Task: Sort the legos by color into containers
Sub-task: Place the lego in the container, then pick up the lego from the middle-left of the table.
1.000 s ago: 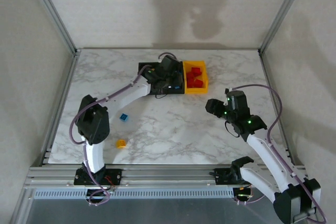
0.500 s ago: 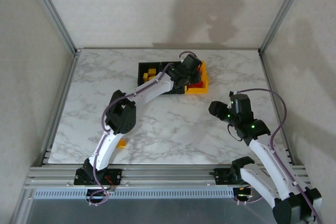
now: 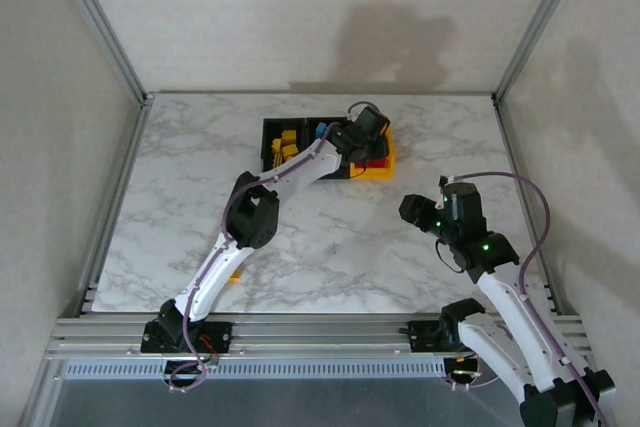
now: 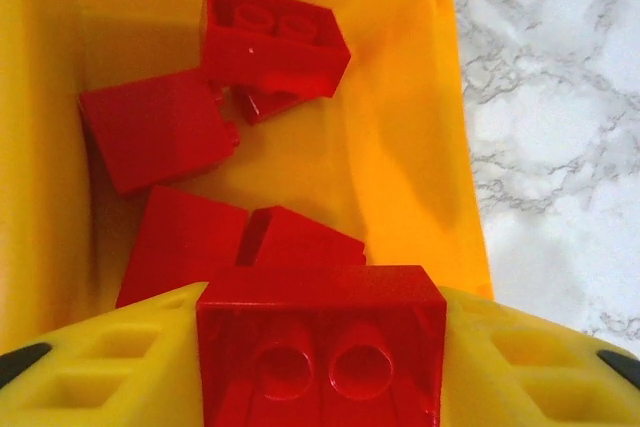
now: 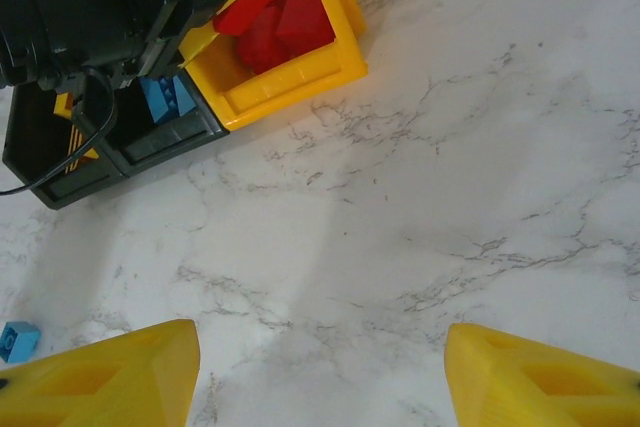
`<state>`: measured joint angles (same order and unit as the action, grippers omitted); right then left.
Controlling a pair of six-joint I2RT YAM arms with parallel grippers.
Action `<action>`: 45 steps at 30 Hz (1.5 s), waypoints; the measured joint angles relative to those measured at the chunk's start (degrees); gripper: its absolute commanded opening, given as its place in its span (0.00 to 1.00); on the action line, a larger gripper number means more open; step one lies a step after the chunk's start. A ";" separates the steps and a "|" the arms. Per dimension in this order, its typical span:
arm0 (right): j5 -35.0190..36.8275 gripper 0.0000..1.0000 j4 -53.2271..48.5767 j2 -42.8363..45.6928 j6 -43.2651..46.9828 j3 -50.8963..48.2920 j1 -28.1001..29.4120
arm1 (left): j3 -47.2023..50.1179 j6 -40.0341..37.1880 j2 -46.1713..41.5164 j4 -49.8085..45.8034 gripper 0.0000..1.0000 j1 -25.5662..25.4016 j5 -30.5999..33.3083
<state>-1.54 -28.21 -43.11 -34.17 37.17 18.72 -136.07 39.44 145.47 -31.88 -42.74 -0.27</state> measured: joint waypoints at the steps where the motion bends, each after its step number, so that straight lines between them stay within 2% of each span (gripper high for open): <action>1: 0.00 0.65 -0.02 0.11 0.00 0.00 0.00 | -0.35 0.15 0.00 0.09 0.60 0.17 -0.22; 6: 0.00 0.65 -0.04 0.17 0.00 -0.02 0.00 | -1.38 0.57 0.00 0.72 0.67 0.94 -0.94; 14: -0.94 0.66 -0.07 0.70 0.11 -0.02 -0.09 | -1.09 0.42 -0.42 0.70 0.66 0.81 -1.33; 17: -2.32 0.66 0.11 1.57 0.52 0.00 -0.11 | 2.47 -0.24 -3.58 0.57 0.66 0.44 -1.29; 21: -4.90 0.67 0.74 2.03 1.84 0.00 -0.11 | 10.64 -1.20 -12.35 0.39 0.66 -0.68 -1.25; 27: -8.31 0.68 3.45 0.02 3.69 0.83 1.60 | 27.26 -2.73 -30.88 2.82 0.67 -2.12 0.28; 35: -8.07 0.68 9.70 -6.56 6.49 2.60 14.53 | 54.75 -1.42 -53.40 5.05 0.68 -0.74 5.42; 40: -6.36 0.68 14.38 -13.07 9.60 4.00 22.25 | 70.55 3.32 -63.91 4.79 0.67 2.64 7.52; 44: -5.31 0.67 17.18 -19.12 12.28 6.80 27.36 | 79.30 8.20 -70.34 4.22 0.67 5.97 7.96; 45: -5.03 0.67 17.81 -20.81 12.87 7.76 28.46 | 81.02 9.64 -71.65 4.13 0.69 6.82 8.04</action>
<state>-6.57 -10.39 -63.92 -21.30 44.93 47.18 -55.05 49.08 73.82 -27.75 -35.92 7.77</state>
